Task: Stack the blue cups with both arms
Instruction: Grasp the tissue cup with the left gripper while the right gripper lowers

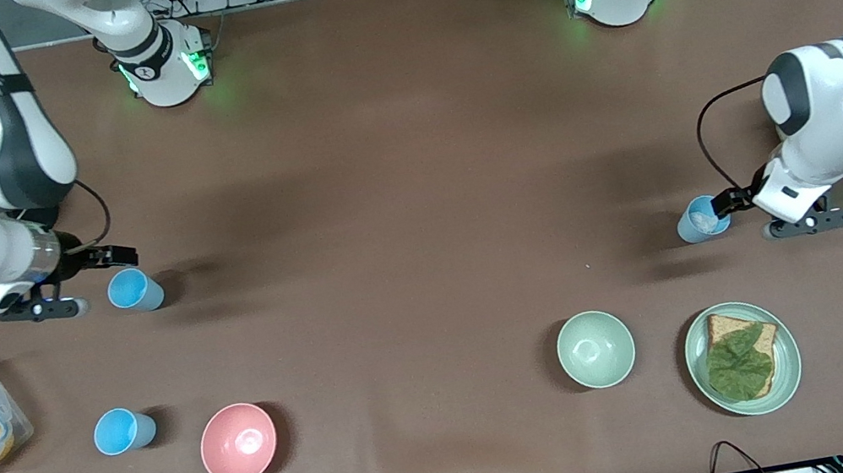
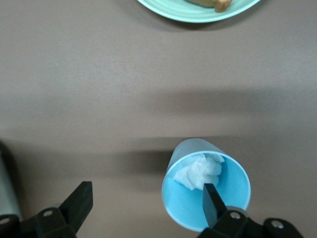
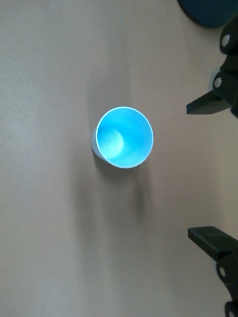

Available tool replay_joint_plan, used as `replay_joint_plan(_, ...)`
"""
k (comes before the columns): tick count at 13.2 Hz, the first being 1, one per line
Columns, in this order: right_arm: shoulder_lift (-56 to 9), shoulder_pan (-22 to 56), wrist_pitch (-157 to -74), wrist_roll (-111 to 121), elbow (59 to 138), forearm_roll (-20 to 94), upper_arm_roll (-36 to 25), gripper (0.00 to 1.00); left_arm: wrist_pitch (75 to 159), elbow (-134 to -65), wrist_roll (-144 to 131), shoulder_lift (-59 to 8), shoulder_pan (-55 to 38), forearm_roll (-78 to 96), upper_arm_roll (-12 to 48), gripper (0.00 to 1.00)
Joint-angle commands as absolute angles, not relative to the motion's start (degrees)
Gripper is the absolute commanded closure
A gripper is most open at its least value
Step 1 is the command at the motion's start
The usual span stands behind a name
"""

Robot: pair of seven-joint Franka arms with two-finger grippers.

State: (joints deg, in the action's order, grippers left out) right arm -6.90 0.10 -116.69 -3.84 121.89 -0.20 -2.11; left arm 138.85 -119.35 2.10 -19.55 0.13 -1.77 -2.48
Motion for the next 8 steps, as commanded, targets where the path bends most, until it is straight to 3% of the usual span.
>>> replay_joint_plan(1, -4.8, -0.3, -121.4, -4.0, 127.5, -5.7, -2.2, 0.00, 142.8, -120.5, 1.6, -21.7, 0.4, -1.1, -2.0, 0.21)
replay_joint_plan(2, -5.4, -0.4, -121.7, -4.0, 127.7, -6.4, -2.2, 0.00, 143.3, -120.5, 1.6, -22.3, 0.4, -1.1, -1.7, 0.36)
replay_joint_plan(3, -5.7, -0.6, -122.3, -3.9, 127.8, -6.5, -2.3, 0.00, 143.4, -120.5, 1.7, -22.7, 0.4, -1.1, -1.3, 0.73)
replay_joint_plan(4, -6.0, -1.1, -123.2, -3.5, 128.0, -6.5, -2.3, 0.00, 143.4, -120.4, 1.7, -22.8, 0.3, -1.1, -1.2, 1.00)
replay_joint_plan(8, -6.5, -6.6, -130.1, 5.6, 131.4, -6.3, -2.3, 0.00, 143.4, -119.7, 1.8, -23.2, -0.1, -1.2, -1.1, 1.00)
